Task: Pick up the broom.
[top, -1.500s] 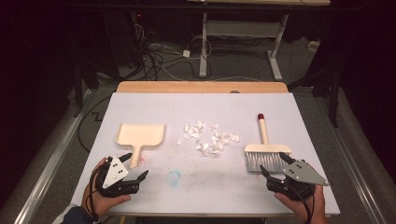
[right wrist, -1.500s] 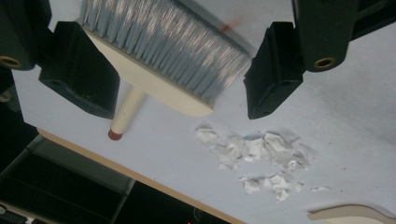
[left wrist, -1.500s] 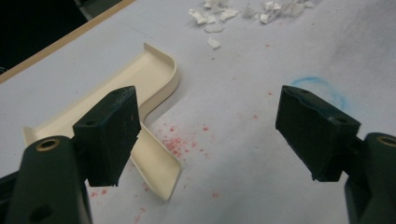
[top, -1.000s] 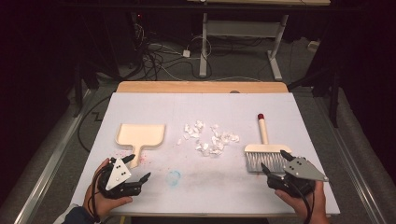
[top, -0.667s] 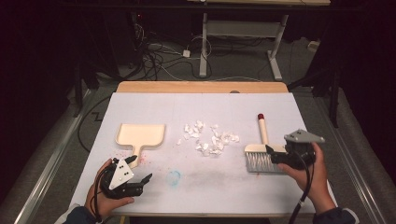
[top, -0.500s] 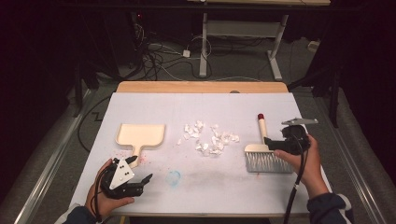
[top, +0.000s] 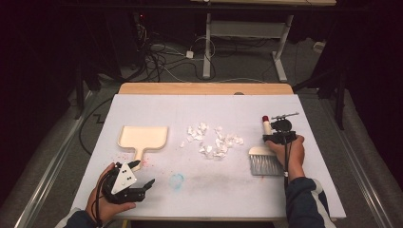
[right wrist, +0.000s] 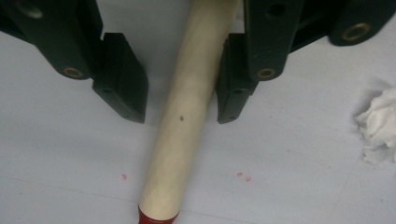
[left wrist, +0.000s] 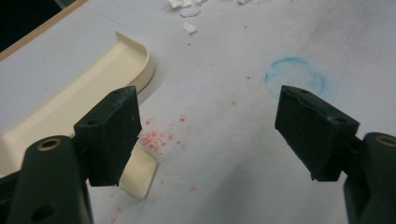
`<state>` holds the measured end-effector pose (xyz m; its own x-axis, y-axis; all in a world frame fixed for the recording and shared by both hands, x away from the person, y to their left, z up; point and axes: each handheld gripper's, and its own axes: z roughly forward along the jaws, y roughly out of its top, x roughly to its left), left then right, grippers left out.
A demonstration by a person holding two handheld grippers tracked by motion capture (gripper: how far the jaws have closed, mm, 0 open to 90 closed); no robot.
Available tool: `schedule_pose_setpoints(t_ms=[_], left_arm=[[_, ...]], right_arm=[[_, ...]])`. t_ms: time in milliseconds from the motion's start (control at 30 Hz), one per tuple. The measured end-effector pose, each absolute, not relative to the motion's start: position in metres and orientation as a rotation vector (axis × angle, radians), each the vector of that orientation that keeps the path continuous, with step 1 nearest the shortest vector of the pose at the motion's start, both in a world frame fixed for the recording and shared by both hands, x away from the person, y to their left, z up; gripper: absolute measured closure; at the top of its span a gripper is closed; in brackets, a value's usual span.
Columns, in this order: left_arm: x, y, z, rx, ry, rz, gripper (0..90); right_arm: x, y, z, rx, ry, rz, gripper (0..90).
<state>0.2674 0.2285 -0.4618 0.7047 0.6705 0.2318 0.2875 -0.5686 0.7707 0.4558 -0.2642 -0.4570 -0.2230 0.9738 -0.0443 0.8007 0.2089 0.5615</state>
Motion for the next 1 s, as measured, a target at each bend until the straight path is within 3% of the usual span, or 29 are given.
schedule_pose_setpoints(t_ms=[300, 700, 1000], left_arm=[[0.268, 0.225, -0.463, 2.197, 0.712, 0.654, 21.9], [0.267, 0.222, -0.463, 2.218, 0.698, 0.650, 21.9], [0.269, 0.220, -0.459, 2.169, 0.734, 0.625, 23.0]], right_arm=[[0.453, -0.261, -0.459, 1.654, 2.052, 0.633, 70.9], [0.447, -0.267, -0.459, 1.590, 2.022, 0.711, 71.1], [0.415, -0.279, -0.424, 1.416, 1.935, 0.910, 71.4]])
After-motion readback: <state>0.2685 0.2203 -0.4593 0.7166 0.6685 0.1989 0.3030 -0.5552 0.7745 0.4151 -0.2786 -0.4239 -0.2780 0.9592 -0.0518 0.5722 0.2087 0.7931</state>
